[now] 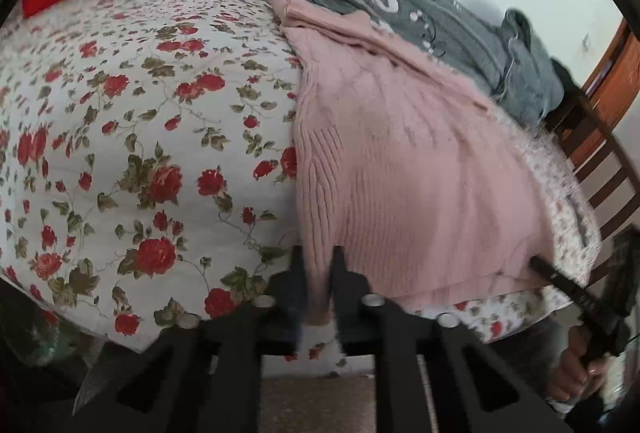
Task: Fold small clothes
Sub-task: 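Close both tools on the sweater hem side by side, then lift the gripped hem with both tools and fold it toward the collar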
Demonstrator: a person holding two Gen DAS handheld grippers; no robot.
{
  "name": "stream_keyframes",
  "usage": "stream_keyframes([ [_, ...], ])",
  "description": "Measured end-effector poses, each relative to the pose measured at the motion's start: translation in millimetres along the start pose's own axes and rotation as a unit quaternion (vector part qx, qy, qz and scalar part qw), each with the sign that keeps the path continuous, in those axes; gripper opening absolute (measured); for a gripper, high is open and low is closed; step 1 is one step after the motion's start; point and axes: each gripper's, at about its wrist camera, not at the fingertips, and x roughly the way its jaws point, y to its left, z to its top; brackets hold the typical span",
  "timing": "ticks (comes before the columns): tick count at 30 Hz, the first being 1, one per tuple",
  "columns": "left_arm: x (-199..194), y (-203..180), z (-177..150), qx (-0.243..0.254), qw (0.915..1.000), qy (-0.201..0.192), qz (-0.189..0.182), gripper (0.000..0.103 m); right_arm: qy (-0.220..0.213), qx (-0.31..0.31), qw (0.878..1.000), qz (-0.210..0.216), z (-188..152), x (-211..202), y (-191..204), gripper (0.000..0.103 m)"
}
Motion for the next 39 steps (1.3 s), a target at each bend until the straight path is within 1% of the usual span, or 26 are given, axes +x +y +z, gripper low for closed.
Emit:
stream_keyframes([
  [1, -3.9, 1.0, 1.3, -0.001, 1.0, -0.005, -0.004, 0.007, 0.004, -0.006, 1.0, 0.002, 0.8, -0.9, 1.5, 0.006],
  [3, -15.1, 0.1, 5.1, 0.003, 0.9997, -0.022, -0.01, 0.007, -0.004, -0.015, 1.0, -0.002, 4.2, -7.9, 4.6, 0.006],
  [5, -28.0, -2.1, 11.7, 0.001, 0.999, -0.038, -0.021, 0.007, -0.017, -0.014, 1.0, 0.003, 10.1, -18.6, 6.0, 0.005],
  [7, -41.5, -2.9, 21.8, -0.01, 0.9978, -0.053, -0.038, 0.007, -0.027, 0.0, 0.999, 0.017, 17.7, -29.7, 3.8, 0.005],
  [10, -57.2, -5.8, 38.9, -0.021, 0.9957, -0.074, -0.052, 0.007, -0.05, 0.023, 0.998, 0.041, 32.0, -48.0, 0.0, 0.005],
  [15, -76.0, -19.0, 71.7, -0.013, 0.9928, -0.105, -0.057, 0.007, -0.079, 0.042, 0.994, 0.068, 65.0, -69.5, 2.0, 0.005],
  [20, -84.1, -28.8, 106.7, -0.017, 0.9893, -0.133, -0.057, 0.007, -0.112, 0.053, 0.988, 0.086, 101.2, -83.9, 5.7, 0.005],
  [25, -71.4, -26.8, 140.4, -0.028, 0.9873, -0.146, -0.057, 0.007, -0.129, 0.059, 0.985, 0.099, 133.6, -79.5, 8.9, 0.005],
  [29, -57.2, -25.2, 167.1, -0.027, 0.9863, -0.155, -0.05, 0.007, -0.139, 0.071, 0.982, 0.109, 167.8, -66.3, 5.4, 0.005],
  [37, -14.9, -23.3, 217.0, -0.021, 0.9854, -0.165, -0.036, 0.007, -0.149, 0.079, 0.979, 0.111, 227.4, -31.3, 0.7, 0.005],
  [39, -2.0, -23.4, 228.7, -0.019, 0.985, -0.169, -0.029, 0.007, -0.151, 0.073, 0.98, 0.105, 236.6, -22.5, 1.7, 0.005],
])
